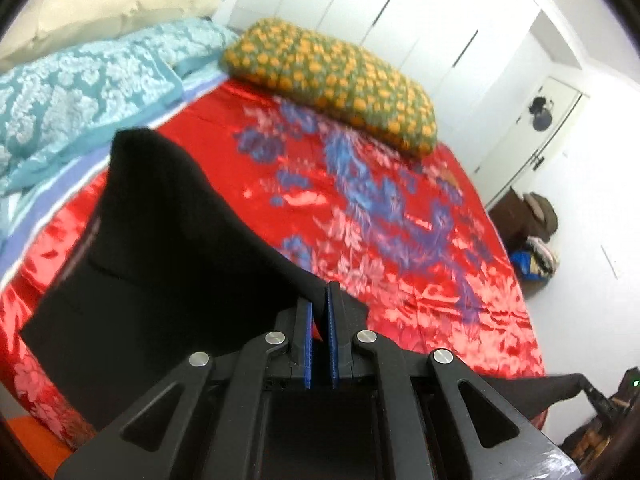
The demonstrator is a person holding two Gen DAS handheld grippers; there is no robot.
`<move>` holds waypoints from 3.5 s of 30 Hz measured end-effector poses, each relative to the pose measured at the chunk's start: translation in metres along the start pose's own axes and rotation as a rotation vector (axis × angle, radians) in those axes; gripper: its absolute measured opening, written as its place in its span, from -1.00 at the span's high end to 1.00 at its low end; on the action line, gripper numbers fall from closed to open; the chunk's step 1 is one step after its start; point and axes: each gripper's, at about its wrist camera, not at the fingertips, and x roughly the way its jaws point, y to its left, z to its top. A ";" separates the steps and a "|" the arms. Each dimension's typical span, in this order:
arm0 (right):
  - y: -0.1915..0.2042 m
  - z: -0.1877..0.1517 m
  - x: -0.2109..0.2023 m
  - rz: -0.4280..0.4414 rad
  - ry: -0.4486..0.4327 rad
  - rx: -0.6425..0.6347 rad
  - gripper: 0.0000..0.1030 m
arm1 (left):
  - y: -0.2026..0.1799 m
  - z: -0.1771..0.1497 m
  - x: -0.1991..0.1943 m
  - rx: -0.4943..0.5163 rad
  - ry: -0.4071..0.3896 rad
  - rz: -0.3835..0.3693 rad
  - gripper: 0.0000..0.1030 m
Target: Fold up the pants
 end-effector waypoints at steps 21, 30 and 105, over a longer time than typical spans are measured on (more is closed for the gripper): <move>-0.079 -0.058 0.030 -0.244 0.244 -0.050 0.84 | -0.023 -0.131 0.009 0.060 0.202 0.033 0.90; -0.124 -0.100 0.070 -0.303 0.512 0.029 0.83 | -0.020 -0.191 0.051 0.187 0.400 0.139 0.90; 0.063 -0.172 0.144 -0.226 0.291 -0.170 -1.00 | 0.098 -0.061 0.062 0.022 0.224 0.384 -0.78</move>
